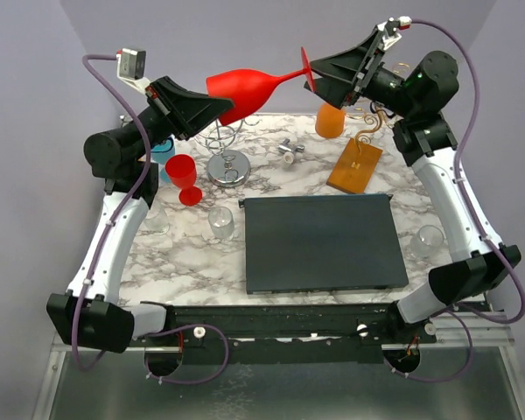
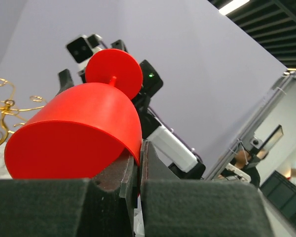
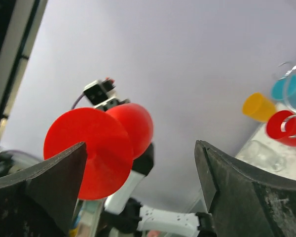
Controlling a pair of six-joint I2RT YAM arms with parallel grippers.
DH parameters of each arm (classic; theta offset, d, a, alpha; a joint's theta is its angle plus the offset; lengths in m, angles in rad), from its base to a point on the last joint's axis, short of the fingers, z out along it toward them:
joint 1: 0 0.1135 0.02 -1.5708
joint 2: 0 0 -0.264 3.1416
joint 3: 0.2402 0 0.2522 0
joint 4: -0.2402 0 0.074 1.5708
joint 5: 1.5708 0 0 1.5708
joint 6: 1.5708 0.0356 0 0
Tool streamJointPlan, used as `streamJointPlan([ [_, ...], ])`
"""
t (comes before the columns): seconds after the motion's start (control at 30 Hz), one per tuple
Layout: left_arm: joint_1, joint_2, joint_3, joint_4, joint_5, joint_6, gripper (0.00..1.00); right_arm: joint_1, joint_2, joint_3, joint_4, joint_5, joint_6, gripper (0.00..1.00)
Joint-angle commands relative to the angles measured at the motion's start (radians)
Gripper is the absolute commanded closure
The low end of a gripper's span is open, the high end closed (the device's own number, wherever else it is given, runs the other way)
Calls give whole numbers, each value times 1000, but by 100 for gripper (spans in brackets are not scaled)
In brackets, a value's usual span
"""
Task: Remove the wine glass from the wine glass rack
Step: Place the wine glass at the center of the board.
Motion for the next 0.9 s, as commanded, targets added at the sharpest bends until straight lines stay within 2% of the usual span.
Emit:
streamJointPlan([
  [0.0,-5,-142,12,-416,-80,287,100,1,-94,21,-294,232,-308,2],
  [0.23,-5,-254,90,-1009,-275,559,100,-1,-138,-1,-353,341,-433,0],
  [0.5,-5,-294,208,-1513,-489,738,100,-1,-184,0,-435,464,-590,0],
  [0.67,-5,-296,273,-1748,-604,782,100,-1,-201,-11,-457,503,-651,0],
  [0.87,-4,-315,270,-1973,-752,822,100,-1,-202,-28,-464,512,-682,0],
])
